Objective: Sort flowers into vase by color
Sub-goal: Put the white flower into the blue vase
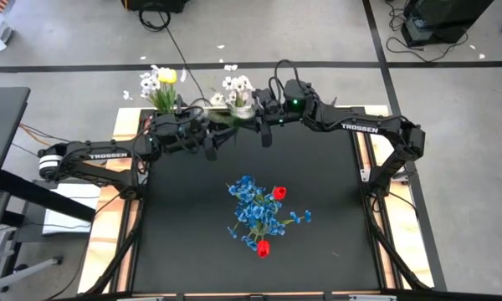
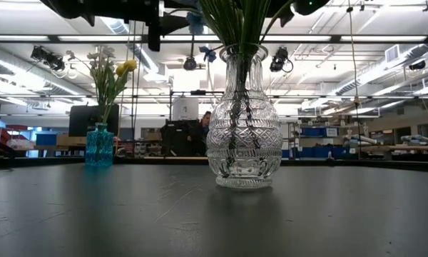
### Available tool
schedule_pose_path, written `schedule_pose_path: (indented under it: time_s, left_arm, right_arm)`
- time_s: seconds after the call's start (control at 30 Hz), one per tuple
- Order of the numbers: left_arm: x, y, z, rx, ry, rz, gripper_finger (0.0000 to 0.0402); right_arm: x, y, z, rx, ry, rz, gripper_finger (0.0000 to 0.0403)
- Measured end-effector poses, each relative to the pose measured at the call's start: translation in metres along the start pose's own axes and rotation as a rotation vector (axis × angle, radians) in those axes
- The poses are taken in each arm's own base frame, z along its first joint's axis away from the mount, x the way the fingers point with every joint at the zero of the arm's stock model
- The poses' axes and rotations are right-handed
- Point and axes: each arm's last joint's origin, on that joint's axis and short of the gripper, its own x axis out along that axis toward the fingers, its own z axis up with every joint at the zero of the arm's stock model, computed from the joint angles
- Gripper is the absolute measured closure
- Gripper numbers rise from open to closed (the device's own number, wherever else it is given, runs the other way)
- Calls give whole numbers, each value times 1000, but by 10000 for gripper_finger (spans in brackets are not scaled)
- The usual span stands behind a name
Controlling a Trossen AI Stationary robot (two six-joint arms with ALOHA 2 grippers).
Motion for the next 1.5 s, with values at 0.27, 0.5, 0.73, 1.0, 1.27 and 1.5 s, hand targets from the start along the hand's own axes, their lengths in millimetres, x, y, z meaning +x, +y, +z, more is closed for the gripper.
schedule_pose_path:
  time_s: [0.27,0.5,0.73,1.0,1.27,1.5]
  left_arm:
    - [0,-1,-1,-8,19,-33,228]
    - [0,-2,-1,-9,21,-48,236]
    - [0,-2,-1,-9,25,-66,311]
    - [0,-3,-1,29,34,-90,391]
    - [0,-2,-1,81,23,-46,391]
    - [-6,6,6,161,-36,141,391]
  right_arm:
    - [2,3,0,-9,-12,9,383]
    - [3,4,0,-9,-8,30,383]
    - [4,6,-1,-11,-4,37,383]
    - [4,6,-1,-9,-2,40,383]
    - [4,5,-3,17,2,-1,352]
    - [-4,-12,3,80,-56,-192,300]
